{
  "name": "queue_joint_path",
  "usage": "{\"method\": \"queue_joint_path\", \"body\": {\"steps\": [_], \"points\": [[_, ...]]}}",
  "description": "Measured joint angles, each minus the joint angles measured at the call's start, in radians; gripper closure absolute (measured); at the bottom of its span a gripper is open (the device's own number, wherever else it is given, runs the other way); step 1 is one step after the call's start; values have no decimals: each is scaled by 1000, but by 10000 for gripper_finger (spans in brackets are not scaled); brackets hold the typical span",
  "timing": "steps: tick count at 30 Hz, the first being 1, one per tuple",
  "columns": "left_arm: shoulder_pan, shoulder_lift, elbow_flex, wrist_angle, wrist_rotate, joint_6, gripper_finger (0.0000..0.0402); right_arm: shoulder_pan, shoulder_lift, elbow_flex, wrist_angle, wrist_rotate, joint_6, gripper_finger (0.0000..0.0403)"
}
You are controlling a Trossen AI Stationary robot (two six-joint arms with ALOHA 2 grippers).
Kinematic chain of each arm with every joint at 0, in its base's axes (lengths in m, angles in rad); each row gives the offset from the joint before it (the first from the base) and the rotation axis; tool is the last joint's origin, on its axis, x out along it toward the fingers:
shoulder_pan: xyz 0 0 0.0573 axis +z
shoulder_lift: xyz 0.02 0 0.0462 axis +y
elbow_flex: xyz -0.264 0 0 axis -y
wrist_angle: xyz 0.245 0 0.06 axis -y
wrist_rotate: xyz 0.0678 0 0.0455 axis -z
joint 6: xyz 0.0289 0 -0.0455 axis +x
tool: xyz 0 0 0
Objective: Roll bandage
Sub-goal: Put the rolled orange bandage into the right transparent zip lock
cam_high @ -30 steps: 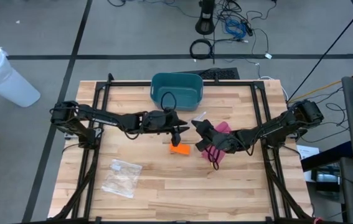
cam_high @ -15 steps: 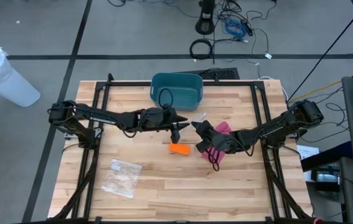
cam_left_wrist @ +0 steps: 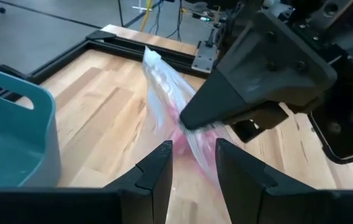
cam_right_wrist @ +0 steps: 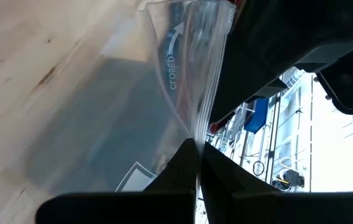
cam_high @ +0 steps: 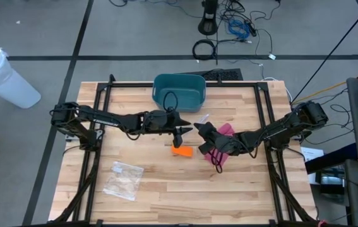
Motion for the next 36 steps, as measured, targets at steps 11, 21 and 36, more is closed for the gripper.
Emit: {"method": "queue_joint_path", "body": {"steps": [11, 21, 36], "points": [[2, 0, 0, -17, 35, 2, 288, -1, 0, 0, 68, -17, -33, 403], [2, -3, 0, -25, 17, 9, 393, -1, 0, 0, 75, -18, -46, 403], [0, -36, 0, -94, 14, -18, 400, -1, 0, 0, -81, -17, 300, 399]]}}
